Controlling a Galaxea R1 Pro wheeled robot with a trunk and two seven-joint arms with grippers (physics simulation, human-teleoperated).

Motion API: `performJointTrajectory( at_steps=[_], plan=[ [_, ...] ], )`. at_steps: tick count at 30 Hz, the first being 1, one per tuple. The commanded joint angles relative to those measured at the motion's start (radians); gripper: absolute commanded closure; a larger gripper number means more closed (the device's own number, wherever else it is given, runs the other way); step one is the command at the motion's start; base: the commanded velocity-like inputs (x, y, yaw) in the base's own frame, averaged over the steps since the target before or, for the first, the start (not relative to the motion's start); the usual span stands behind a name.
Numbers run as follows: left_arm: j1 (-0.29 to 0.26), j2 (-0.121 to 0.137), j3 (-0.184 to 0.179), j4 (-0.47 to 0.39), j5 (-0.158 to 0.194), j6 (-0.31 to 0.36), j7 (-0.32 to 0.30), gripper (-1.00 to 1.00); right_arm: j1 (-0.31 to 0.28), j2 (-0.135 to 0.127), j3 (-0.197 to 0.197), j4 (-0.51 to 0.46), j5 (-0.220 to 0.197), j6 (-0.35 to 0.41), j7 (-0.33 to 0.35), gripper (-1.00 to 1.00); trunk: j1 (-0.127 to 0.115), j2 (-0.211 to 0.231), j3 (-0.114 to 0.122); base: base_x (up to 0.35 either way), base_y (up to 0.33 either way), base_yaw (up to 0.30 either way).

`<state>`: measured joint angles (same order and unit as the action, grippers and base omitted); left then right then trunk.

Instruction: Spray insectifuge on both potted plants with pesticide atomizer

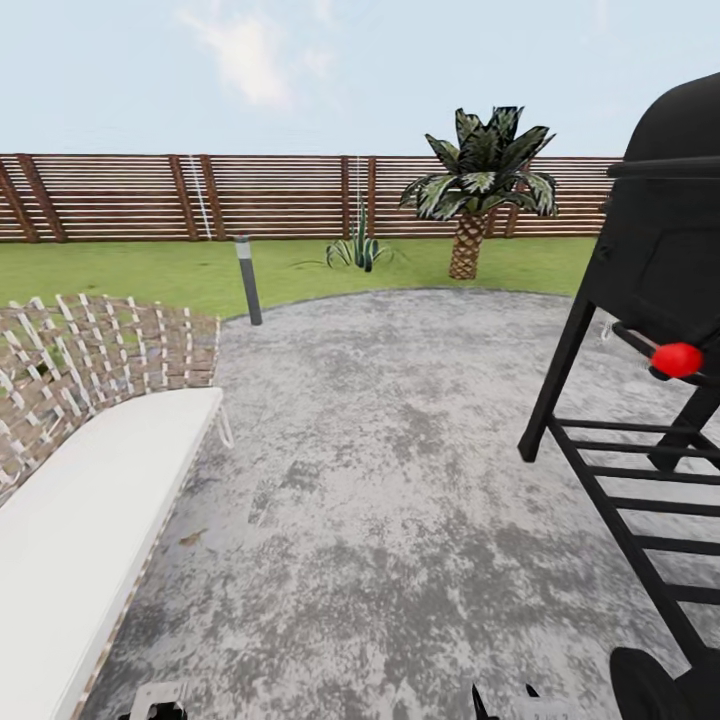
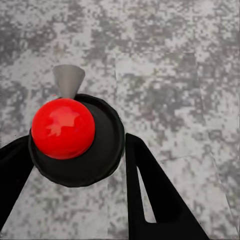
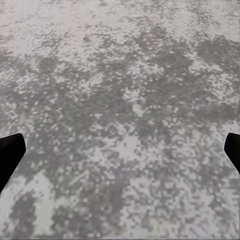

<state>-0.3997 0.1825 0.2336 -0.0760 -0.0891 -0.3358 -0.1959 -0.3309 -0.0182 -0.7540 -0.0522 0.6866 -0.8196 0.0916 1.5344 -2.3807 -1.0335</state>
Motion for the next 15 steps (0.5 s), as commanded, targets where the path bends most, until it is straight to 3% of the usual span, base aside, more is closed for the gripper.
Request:
performJointTrajectory(
  at_steps=[1, 15],
  plan=[
    [0.000, 0.000, 0.009, 0.001, -0.009, -0.003, -0.004, 1.00, 0.000, 0.000, -0.008, 0.000, -0.001, -0.003, 0.010, -1.00, 0.000, 0.000, -0.001, 0.339, 0.100, 0.000],
    [0.001, 0.000, 0.009, 0.001, -0.009, -0.003, -0.004, 1.00, 0.000, 0.000, -0.008, 0.000, -0.001, -0.003, 0.010, -1.00, 0.000, 0.000, -0.001, 0.340, 0.036, 0.000]
  ],
)
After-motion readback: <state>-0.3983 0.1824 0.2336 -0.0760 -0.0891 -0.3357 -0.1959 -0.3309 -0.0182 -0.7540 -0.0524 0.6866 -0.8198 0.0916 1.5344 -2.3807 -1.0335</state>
